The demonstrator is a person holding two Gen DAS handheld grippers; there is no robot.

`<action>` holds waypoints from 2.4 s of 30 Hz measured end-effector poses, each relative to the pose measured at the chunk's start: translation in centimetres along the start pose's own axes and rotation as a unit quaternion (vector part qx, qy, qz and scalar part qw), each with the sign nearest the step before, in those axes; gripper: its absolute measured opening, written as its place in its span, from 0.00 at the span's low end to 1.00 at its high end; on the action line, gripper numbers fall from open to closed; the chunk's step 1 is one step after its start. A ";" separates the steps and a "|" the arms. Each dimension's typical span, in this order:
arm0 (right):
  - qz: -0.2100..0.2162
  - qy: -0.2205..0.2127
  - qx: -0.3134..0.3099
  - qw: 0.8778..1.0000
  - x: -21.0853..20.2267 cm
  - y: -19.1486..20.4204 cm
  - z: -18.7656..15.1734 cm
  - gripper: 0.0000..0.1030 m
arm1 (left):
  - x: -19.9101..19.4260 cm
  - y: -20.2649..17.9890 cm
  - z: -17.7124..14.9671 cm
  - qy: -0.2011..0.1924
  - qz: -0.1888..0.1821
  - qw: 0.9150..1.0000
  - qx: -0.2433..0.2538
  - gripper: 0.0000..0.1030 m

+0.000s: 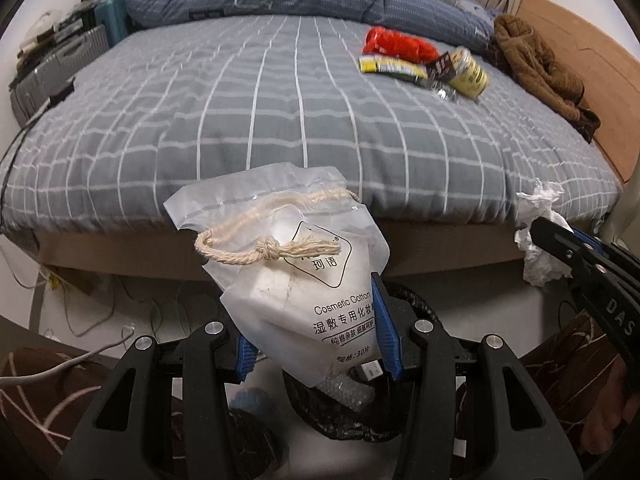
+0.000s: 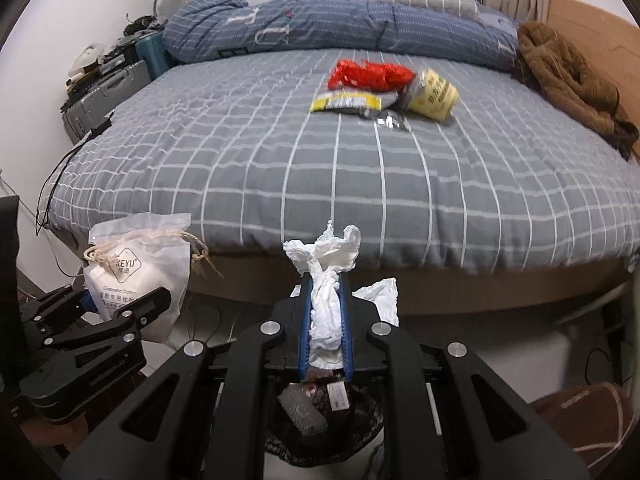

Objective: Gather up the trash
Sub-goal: 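Carry the white tissue and cosmetic cotton bag down over the trash bin, then open the right tool to drop the white tissue into the bin, then open the left tool to drop the cosmetic cotton bag into the bin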

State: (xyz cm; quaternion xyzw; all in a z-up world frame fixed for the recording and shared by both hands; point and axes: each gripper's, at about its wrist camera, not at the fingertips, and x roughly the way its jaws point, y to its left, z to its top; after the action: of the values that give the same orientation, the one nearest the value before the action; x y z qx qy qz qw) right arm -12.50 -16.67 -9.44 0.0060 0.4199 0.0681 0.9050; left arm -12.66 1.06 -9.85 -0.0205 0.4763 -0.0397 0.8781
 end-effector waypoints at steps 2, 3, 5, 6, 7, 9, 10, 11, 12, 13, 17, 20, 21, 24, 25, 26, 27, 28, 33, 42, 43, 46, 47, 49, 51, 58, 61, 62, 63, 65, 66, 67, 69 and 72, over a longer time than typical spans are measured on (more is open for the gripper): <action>0.000 0.013 0.003 1.000 0.7 -0.1 -0.5 0.12 | 0.6 0.1 -0.5 0.009 -0.002 1.000 -0.002 0.46; -0.001 0.018 0.003 1.000 1.0 -0.2 -0.8 0.12 | 0.8 0.2 -0.7 0.012 -0.001 1.000 -0.002 0.46; -0.002 0.030 0.005 1.000 1.7 -0.5 -1.2 0.12 | 1.3 0.2 -1.1 0.016 0.003 1.000 0.000 0.46; -0.003 0.038 0.005 0.999 2.2 -0.6 -1.6 0.12 | 1.6 0.3 -1.2 0.019 0.003 1.000 -0.001 0.46; -0.003 0.046 0.003 0.999 2.7 -0.7 -1.9 0.12 | 2.0 0.4 -1.5 0.024 -0.001 1.000 -0.003 0.46; -0.003 0.059 -0.001 0.998 3.5 -0.6 -2.4 0.12 | 2.9 0.7 -1.8 0.032 -0.006 0.999 -0.004 0.46; -0.003 0.065 -0.003 0.998 3.9 -0.6 -2.7 0.12 | 3.4 0.8 -1.9 0.036 -0.005 0.999 -0.005 0.46; -0.003 0.075 -0.006 0.997 4.5 -0.6 -3.0 0.12 | 3.7 0.9 -2.0 0.039 -0.004 0.999 -0.006 0.46; -0.004 0.081 -0.008 0.997 4.9 -0.5 -3.2 0.12 | 4.2 1.0 -2.1 0.044 -0.002 0.999 -0.006 0.46; -0.004 0.088 -0.009 0.996 5.4 -0.5 -3.4 0.12 | 4.5 1.0 -2.2 0.047 0.001 0.999 -0.004 0.46; -0.002 0.114 -0.017 0.993 7.0 -0.2 -4.3 0.13 | 5.9 1.2 -2.8 0.065 0.006 0.998 -0.004 0.46; 0.000 0.125 -0.020 0.992 7.7 0.1 -4.7 0.15 | 6.8 1.5 -3.2 0.081 0.009 0.997 -0.009 0.46; 0.003 0.127 -0.020 0.992 7.9 0.2 -4.8 0.17 | 7.0 1.5 -3.3 0.084 0.009 0.996 -0.010 0.46; 0.005 0.128 -0.025 0.991 8.2 0.6 -4.9 0.26 | 7.1 1.6 -3.4 0.085 0.008 0.996 -0.011 0.46; 0.005 0.128 -0.025 0.991 8.3 0.7 -4.9 0.32 | 7.1 1.6 -3.3 0.085 0.008 0.996 -0.011 0.46; 0.005 0.128 -0.025 0.991 8.3 0.7 -4.9 0.35 | 7.1 1.6 -3.4 0.086 0.008 0.996 -0.011 0.46; 0.005 0.127 -0.024 0.992 8.3 0.8 -5.0 0.40 | 7.1 1.6 -3.5 0.087 0.008 0.996 -0.012 0.46; 0.006 0.127 -0.024 0.992 8.3 0.9 -5.1 0.43 | 7.3 1.7 -3.4 0.088 0.008 0.996 -0.012 0.46; -0.001 0.127 -0.027 0.992 8.5 0.7 -5.5 0.59 | 7.7 1.4 -3.4 0.093 0.004 0.996 -0.012 0.46; -0.030 0.125 0.000 0.992 8.4 -3.0 -6.6 0.78 | 9.2 -0.7 -3.6 0.106 -0.015 0.994 0.006 0.46; -0.032 0.124 0.004 0.992 8.4 -3.4 -6.5 0.81 | 9.5 -1.2 -3.6 0.107 -0.016 0.994 0.011 0.46; -0.041 0.122 0.016 0.992 8.4 -4.5 -6.4 0.87 | 10.0 -2.4 -3.7 0.111 -0.021 0.993 0.022 0.46; -0.043 0.122 0.021 0.991 8.4 -4.9 -6.3 0.87 | 10.1 -2.8 -3.7 0.112 -0.021 0.993 0.026 0.46; -0.049 0.122 0.025 0.991 8.4 -5.3 -6.1 0.90 | 10.2 -3.4 -3.7 0.112 -0.024 0.993 0.032 0.46; -0.056 0.118 0.028 0.991 8.3 -5.8 -6.2 0.90 | 10.4 -3.9 -3.7 0.114 -0.030 0.992 0.034 0.46; -0.069 0.120 0.046 0.989 7.8 -6.8 -5.9 0.90 | 10.5 -4.5 -4.0 0.110 -0.017 0.993 0.047 0.55; -0.071 0.119 0.044 0.989 7.8 -6.7 -5.8 0.90 | 10.4 -4.4 -4.1 0.106 -0.009 0.993 0.050 0.70; -0.071 0.118 0.043 0.990 7.8 -6.6 -5.7 0.90 | 10.2 -4.7 -4.0 0.103 -0.004 0.993 0.052 0.73; -0.071 0.116 0.042 0.990 7.7 -6.5 -5.7 0.90 | 10.0 -4.8 -4.0 0.096 0.001 0.994 0.054 0.78; -0.071 0.113 0.043 0.990 7.6 -6.5 -5.6 0.90 | 9.6 -4.8 -3.7 0.088 0.003 0.995 0.056 0.84; -0.071 0.109 0.043 0.991 7.5 -6.5 -5.4 0.90 | 9.5 -4.8 -3.6 0.084 0.005 0.995 0.055 0.86; -0.072 0.106 0.043 0.991 7.2 -6.5 -5.2 0.90 | 9.3 -4.9 -3.5 0.082 0.007 0.995 0.056 0.89; -0.074 0.095 0.043 0.992 6.6 -6.5 -4.7 0.90 | 8.8 -4.8 -3.2 0.072 0.013 0.996 0.056 0.92; -0.077 0.074 0.043 0.993 5.5 -6.6 -3.7 0.90 | 7.5 -5.0 -2.5 0.050 0.018 0.997 0.055 0.94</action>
State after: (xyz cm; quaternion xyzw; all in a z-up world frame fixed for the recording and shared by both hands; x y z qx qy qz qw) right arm -11.01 -22.70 -16.41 0.0076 0.4877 -0.0195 0.8727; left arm -10.93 -4.54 -17.12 0.0386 0.5170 -0.0506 0.8536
